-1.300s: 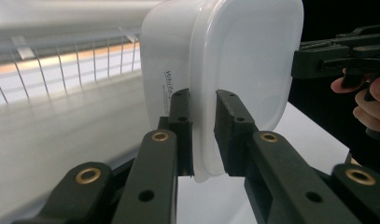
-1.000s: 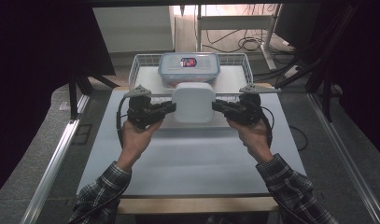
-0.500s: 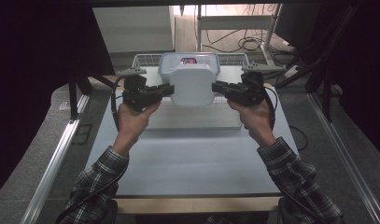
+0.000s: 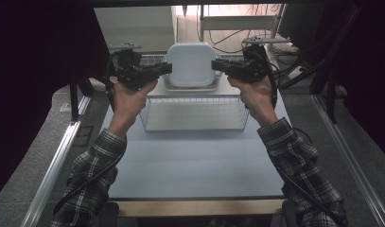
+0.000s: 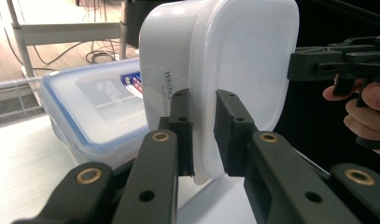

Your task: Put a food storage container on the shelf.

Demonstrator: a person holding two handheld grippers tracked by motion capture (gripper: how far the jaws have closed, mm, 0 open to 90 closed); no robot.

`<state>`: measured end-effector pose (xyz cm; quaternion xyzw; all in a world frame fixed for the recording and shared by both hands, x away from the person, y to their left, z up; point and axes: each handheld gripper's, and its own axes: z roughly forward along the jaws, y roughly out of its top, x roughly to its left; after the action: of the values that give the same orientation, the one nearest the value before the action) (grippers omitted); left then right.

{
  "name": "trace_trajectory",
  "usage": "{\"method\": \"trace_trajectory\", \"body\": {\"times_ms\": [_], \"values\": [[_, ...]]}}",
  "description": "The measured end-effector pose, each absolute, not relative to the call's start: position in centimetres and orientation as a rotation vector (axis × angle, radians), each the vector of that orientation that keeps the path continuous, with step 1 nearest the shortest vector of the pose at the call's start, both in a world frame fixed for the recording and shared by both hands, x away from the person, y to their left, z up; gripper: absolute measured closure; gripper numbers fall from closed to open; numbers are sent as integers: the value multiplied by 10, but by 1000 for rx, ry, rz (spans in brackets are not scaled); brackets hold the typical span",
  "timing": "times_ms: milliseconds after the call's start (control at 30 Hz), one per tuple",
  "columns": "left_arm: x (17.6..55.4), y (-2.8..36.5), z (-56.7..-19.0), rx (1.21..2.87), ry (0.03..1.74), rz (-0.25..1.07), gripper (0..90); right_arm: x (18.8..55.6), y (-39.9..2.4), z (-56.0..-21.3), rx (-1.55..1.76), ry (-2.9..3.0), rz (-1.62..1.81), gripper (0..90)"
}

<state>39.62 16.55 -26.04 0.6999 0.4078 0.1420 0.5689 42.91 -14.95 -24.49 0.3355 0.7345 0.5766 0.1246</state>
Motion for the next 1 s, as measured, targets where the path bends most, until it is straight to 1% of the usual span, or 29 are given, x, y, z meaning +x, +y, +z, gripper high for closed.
{"method": "trace_trajectory", "body": {"times_ms": [233, 567, 733, 1000], "values": [[419, 168, -255, 1652, 988, 297, 783, 447, -146, -241, 1026, 2129, 1676, 784], [441, 169, -257, 1630, 1034, 241, 775, 467, -143, -243, 1105, 2127, 1673, 770], [446, 167, -255, 1640, 1046, 263, 750, 472, -139, -242, 1110, 2116, 1666, 709], [457, 167, -254, 1629, 1060, 249, 722, 479, -135, -245, 1132, 2099, 1642, 693]]}}
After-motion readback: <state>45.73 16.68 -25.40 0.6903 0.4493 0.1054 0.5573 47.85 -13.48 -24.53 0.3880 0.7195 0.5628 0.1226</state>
